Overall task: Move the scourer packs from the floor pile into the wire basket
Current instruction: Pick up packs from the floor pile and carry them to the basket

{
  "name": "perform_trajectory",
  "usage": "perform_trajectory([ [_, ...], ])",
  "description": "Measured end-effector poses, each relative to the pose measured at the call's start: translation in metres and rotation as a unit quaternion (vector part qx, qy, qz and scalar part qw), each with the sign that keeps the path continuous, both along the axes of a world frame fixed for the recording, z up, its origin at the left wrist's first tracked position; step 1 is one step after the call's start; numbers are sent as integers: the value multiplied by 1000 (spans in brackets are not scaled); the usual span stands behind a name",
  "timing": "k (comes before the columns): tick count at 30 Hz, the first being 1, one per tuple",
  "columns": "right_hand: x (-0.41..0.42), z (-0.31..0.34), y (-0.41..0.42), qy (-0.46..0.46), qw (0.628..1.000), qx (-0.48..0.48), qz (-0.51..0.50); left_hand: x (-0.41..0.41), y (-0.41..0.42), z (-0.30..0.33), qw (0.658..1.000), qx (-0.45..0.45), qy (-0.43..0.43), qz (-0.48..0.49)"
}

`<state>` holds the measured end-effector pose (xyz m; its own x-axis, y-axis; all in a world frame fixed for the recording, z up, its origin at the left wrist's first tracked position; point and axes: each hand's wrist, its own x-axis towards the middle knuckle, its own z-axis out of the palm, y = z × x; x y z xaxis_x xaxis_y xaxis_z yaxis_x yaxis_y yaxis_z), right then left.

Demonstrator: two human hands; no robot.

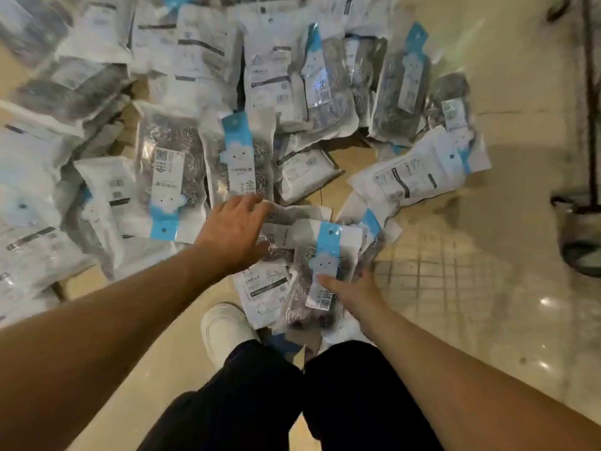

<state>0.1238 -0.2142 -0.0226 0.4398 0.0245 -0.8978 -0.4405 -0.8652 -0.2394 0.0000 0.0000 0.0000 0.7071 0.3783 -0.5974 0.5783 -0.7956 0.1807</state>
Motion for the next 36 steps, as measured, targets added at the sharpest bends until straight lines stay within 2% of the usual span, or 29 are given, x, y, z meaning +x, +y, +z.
perform_trajectory([
  [4,-14,-45,-3,22,998,-54,-7,16,5,-44,995,64,48,-60],
  [9,-17,-54,2,-6,995,-87,-47,11,1,-72,986,129,45,-95],
  [13,-13,-54,-1,-13,996,-80,-45,19,-5,-73,982,145,99,-66],
  [17,-14,-35,2,14,998,-50,-34,13,-14,-43,989,92,115,2],
  [21,-4,22,-2,46,999,-3,-25,0,-14,32,987,-27,94,131],
  [25,16,120,-6,20,997,71,-13,-9,-3,129,957,-150,51,244],
  [28,31,208,-13,10,993,109,-47,-13,-4,212,906,-223,-30,358],
  [32,45,336,-24,-16,982,149,-113,-10,-11,337,808,-342,-114,466],
  [34,51,401,-30,-31,971,180,-156,-6,-14,395,783,-373,-136,479],
  [36,53,461,-39,-54,962,196,-181,-3,-21,454,774,-399,-157,466],
])
